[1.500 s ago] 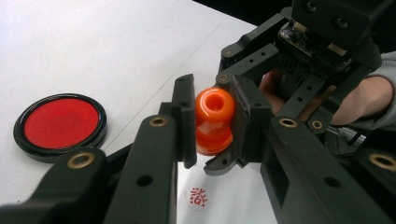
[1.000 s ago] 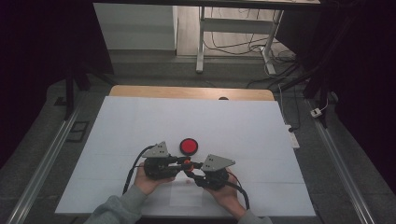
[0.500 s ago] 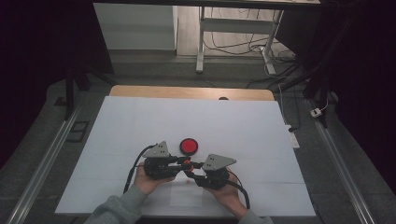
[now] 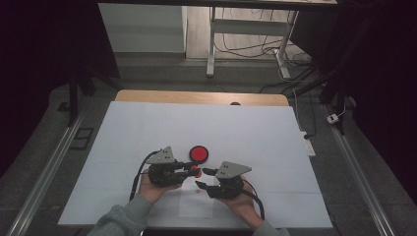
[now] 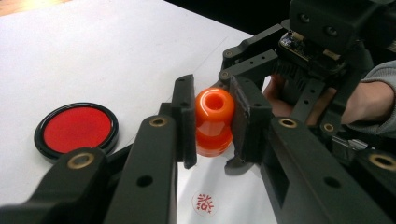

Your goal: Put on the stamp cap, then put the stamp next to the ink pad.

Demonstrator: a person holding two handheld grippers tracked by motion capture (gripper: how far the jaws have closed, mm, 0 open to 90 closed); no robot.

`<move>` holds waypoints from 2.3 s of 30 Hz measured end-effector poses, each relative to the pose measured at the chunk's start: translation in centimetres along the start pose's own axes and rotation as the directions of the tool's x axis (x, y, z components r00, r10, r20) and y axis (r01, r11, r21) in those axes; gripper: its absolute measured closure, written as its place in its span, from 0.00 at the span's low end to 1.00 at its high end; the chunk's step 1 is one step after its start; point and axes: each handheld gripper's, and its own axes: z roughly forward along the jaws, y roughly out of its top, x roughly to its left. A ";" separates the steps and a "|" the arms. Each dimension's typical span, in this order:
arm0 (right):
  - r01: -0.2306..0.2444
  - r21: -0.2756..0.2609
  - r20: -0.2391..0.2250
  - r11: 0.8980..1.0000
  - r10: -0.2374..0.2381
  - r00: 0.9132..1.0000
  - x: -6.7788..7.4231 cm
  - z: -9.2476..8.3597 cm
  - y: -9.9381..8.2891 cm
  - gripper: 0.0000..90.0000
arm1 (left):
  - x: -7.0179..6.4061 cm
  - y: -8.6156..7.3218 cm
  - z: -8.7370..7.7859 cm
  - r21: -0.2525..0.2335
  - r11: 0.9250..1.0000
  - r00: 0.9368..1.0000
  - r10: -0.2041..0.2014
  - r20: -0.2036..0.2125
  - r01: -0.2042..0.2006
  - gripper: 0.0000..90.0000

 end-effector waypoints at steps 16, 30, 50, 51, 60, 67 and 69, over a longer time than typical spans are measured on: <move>-0.059 0.014 0.161 0.998 0.056 0.985 -3.2 -5.7 -2.8 0.47 | 0.2 0.1 -0.3 0.009 1.000 1.000 0.000 -0.014 0.000 0.81; -0.111 0.016 0.271 0.994 0.103 0.957 -5.0 -10.9 -5.7 0.46 | 0.4 0.2 -0.8 0.015 1.000 0.999 0.003 -0.040 -0.002 0.81; -0.140 0.028 0.331 0.990 0.123 0.936 -5.7 -14.1 -7.7 0.46 | 1.3 0.4 -1.8 0.034 0.999 0.993 -0.003 -0.119 0.007 0.81; -0.140 0.029 0.330 0.990 0.123 0.936 -5.7 -14.0 -7.7 0.46 | 1.4 0.4 -1.9 0.036 0.999 0.992 -0.001 -0.127 0.005 0.81; -0.139 0.025 0.328 0.990 0.124 0.937 -5.7 -14.0 -7.6 0.46 | 2.4 0.2 -2.5 0.040 0.999 0.985 -0.015 -0.172 0.022 0.81; -0.137 0.028 0.327 0.990 0.121 0.937 -5.7 -13.9 -7.6 0.46 | 3.3 -0.1 -2.3 0.078 0.997 0.976 -0.013 -0.216 0.030 0.81; -0.137 0.029 0.328 0.990 0.120 0.937 -5.7 -13.9 -7.6 0.46 | 3.6 -0.3 -2.2 0.089 0.995 0.974 -0.017 -0.227 0.038 0.81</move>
